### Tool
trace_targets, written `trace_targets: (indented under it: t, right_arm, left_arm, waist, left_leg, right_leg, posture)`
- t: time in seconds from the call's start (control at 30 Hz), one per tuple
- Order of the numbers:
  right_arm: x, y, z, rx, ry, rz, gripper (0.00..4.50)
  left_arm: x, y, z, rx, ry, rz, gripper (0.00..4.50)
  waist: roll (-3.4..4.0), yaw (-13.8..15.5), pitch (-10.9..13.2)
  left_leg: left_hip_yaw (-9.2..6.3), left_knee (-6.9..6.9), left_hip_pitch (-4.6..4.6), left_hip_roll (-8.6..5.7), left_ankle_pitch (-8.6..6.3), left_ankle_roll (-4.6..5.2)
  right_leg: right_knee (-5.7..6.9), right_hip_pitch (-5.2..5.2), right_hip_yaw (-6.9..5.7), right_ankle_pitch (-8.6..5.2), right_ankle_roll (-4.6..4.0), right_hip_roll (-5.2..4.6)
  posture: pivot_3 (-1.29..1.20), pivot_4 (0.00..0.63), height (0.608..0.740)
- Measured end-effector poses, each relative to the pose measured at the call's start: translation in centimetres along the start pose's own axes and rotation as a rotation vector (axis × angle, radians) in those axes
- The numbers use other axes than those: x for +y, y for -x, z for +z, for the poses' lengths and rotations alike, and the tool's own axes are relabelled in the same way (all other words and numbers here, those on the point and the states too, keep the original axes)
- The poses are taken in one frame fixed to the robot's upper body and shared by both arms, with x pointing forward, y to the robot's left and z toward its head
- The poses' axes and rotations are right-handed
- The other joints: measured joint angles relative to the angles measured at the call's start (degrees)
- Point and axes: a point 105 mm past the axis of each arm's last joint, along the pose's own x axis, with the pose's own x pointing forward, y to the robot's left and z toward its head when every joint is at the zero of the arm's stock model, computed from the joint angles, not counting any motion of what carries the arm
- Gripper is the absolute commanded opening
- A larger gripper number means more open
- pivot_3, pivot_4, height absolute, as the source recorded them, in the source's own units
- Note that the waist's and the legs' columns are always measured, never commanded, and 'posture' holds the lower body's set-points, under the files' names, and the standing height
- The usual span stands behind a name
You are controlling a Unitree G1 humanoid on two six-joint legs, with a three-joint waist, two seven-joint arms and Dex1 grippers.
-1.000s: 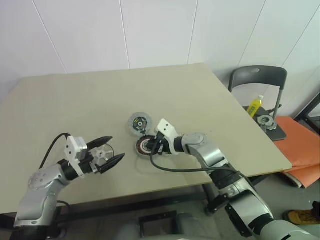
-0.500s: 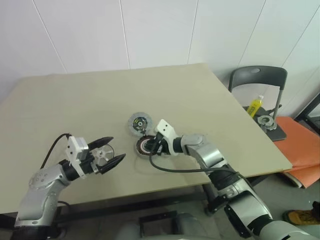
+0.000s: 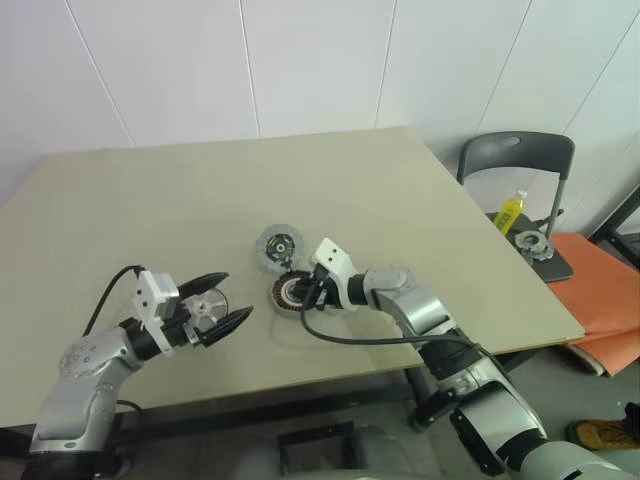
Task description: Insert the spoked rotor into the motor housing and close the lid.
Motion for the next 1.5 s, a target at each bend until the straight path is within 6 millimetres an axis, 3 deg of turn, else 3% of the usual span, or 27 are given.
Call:
trace_targets:
  t: [0.8,0.97,1.5]
  right_arm:
    - [-0.09,-0.05,0.0,-0.005,-0.004,-0.006,0.69]
    - [-0.39,0.16,0.0,-0.009,-0.02,-0.016,2.37]
    - [0.11,0.06,0.18,-0.034,-0.102,0.026,2.37]
  left_arm:
    - [-0.07,-0.09,-0.07,0.001,0.002,-0.002,4.5]
    - [-0.04,-0.13,-0.02,0.0,0.0,-0.002,4.5]
    - [0.32,-0.08,-0.39,0.017,-0.004,0.013,4.5]
  waist:
    - [0.0,0.0,0.0]
    - [0.0,0.0,0.0]
    - [0.0,0.0,0.0]
  left_leg:
    - [0.0,0.01,0.0,0.0,0.0,0.0]
    - [0.0,0.01,0.0,0.0,0.0,0.0]
    - [0.0,0.01,0.0,0.0,0.0,0.0]
  right_leg:
    - [0.01,0.0,0.0,0.0,0.0,0.0]
    - [0.0,0.01,0.0,0.0,0.0,0.0]
    - [0.01,0.0,0.0,0.0,0.0,0.01]
  posture:
    - [0.0,0.0,0.74]
    - [0.0,0.0,0.74]
    - [0.0,0.0,0.74]
